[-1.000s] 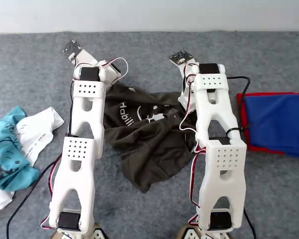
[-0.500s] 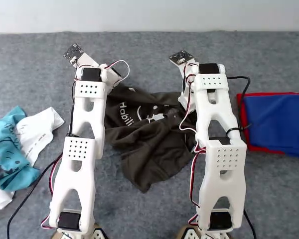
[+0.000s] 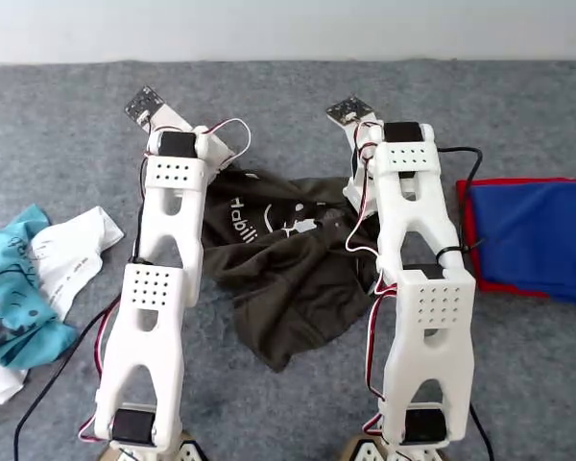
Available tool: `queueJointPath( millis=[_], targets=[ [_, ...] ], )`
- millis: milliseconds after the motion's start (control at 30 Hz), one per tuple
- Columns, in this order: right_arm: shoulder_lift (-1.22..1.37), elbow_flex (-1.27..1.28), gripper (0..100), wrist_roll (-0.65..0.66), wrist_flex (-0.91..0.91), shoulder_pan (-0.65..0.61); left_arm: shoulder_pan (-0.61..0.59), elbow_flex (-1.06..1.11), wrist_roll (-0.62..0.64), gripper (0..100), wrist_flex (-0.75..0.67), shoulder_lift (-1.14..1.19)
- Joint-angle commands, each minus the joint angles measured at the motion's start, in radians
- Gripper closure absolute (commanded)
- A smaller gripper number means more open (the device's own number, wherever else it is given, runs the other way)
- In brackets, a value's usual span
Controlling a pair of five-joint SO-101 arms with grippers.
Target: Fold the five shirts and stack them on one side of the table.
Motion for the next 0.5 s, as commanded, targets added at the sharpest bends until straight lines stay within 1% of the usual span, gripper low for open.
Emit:
queueJointPath(
  millis=[0,100,333,467],
  targets=[
    [-0.004,-0.009,99.1,-0.006,-0.015,0.001,-0.002,-0.008,0.003,90,-0.017,-0.026],
    [-0.004,-0.008,99.1,-0.006,-0.016,0.001,0.003,-0.01,0.006,85,-0.018,-0.028],
    [-0.004,-0.008,99.1,-0.006,-0.016,-0.004,0.003,-0.117,0.003,84,-0.015,-0.018],
    [-0.004,-0.008,99.1,-0.006,-0.016,-0.004,0.003,-0.101,0.002,84,-0.048,-0.017]
  ],
)
